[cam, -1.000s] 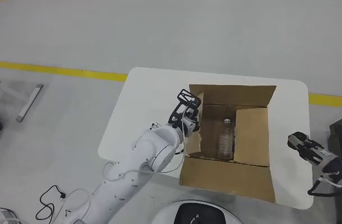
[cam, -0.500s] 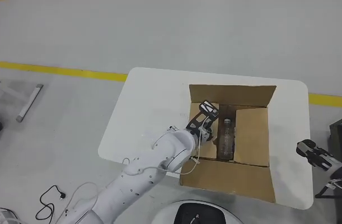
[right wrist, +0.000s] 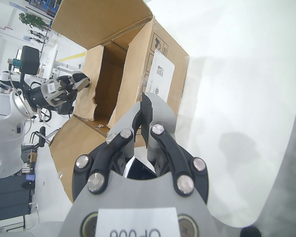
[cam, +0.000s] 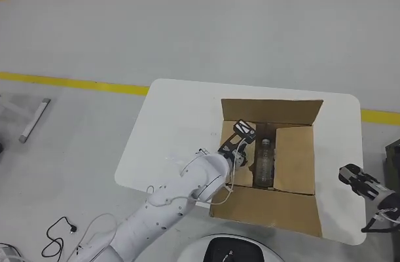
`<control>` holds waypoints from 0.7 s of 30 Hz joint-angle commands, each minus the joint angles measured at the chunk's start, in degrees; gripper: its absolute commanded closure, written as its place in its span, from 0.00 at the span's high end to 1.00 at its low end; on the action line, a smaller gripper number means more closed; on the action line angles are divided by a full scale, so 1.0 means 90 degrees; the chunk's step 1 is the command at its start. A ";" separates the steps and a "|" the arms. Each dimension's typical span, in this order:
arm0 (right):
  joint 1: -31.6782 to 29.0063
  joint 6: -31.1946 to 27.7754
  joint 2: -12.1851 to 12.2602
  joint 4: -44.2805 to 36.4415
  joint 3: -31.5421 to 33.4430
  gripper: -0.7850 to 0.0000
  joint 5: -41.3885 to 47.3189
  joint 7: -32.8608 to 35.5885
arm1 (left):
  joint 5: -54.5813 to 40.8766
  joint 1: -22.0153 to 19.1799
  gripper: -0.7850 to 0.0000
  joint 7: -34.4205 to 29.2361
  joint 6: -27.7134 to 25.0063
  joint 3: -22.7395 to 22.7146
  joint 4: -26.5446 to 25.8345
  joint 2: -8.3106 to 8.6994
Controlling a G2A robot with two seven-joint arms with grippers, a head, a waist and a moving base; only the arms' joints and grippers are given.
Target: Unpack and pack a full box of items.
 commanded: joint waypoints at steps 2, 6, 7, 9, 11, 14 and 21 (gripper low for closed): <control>0.0006 -0.0028 0.0015 -0.0015 -0.0022 0.00 0.0031 -0.0027 | 0.0002 0.0112 1.00 -0.0100 -0.0074 -0.0335 -0.0313 0.0043; 0.0006 -0.0028 0.0015 -0.0015 -0.0022 0.00 0.0031 -0.0027 | -0.0102 0.0257 1.00 -0.0186 -0.0241 -0.0855 -0.0663 0.0109; 0.0006 -0.0028 0.0015 -0.0015 -0.0022 0.00 0.0031 -0.0027 | -0.0102 0.0257 1.00 -0.0186 -0.0241 -0.0855 -0.0663 0.0109; 0.0006 -0.0028 0.0015 -0.0015 -0.0022 0.00 0.0031 -0.0027 | -0.0102 0.0257 1.00 -0.0186 -0.0241 -0.0855 -0.0663 0.0109; 0.0006 -0.0028 0.0015 -0.0015 -0.0022 0.00 0.0031 -0.0027 | -0.0102 0.0257 1.00 -0.0186 -0.0241 -0.0855 -0.0663 0.0109; 0.0006 -0.0028 0.0015 -0.0015 -0.0022 0.00 0.0031 -0.0027 | -0.0102 0.0257 1.00 -0.0186 -0.0241 -0.0855 -0.0663 0.0109; -0.0230 -0.0598 -0.0005 -0.0251 -0.0127 0.00 -0.0292 -0.1560 | -0.0102 0.0257 1.00 -0.0186 -0.0241 -0.0855 -0.0663 0.0109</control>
